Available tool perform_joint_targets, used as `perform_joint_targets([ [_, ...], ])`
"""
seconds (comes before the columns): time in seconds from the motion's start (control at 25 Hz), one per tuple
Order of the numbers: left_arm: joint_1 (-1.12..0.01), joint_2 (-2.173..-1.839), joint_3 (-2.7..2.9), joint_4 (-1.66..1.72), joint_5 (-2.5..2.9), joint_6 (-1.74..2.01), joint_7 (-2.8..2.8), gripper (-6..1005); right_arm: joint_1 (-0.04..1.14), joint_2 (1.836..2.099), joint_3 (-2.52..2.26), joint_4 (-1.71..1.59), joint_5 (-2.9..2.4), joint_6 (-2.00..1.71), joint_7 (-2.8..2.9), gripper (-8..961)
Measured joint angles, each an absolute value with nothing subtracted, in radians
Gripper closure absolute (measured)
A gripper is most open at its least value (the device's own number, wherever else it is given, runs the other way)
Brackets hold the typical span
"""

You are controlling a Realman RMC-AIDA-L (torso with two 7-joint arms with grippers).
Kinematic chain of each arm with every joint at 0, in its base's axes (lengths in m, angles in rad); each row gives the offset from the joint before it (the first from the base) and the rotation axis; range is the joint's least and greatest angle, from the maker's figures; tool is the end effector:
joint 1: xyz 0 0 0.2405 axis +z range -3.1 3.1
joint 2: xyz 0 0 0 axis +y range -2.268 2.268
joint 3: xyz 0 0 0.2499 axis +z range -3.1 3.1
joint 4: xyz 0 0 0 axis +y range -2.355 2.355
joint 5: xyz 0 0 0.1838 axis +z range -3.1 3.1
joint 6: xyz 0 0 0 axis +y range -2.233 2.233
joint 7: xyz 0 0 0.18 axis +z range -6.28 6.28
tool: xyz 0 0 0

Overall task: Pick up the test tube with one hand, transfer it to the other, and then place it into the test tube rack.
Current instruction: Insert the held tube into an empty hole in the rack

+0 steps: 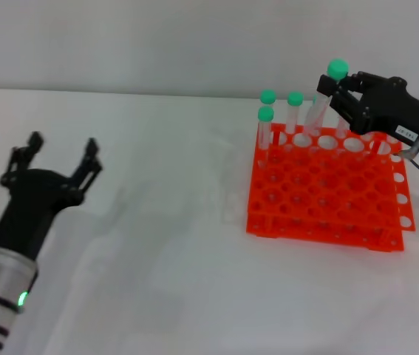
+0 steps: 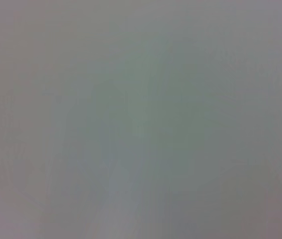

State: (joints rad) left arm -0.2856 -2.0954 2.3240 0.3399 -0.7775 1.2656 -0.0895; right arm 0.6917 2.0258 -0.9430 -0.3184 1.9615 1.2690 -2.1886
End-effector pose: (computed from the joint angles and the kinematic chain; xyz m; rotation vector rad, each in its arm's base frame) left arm -0.2749 0.3146 -0.0158 -1.6063 -0.4997 -0.8375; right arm 0.1682 0.4039 -0.0029 -2.2446 0.3790 1.0636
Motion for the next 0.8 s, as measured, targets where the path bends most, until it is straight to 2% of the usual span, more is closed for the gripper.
perform_joint_targets([
  [0.4,-0.241,-2.096,2.314,0.307,-0.859,1.293,-0.128,116,0.814,2.028,-1.039,-0.240,1.974,1.094,-2.228,750],
  [0.8,-0.248,-2.097,2.313,0.309,-0.857,1.293,-0.129,118,0.837,2.028,-1.050,-0.199,2.016,1.029,-2.278,748],
])
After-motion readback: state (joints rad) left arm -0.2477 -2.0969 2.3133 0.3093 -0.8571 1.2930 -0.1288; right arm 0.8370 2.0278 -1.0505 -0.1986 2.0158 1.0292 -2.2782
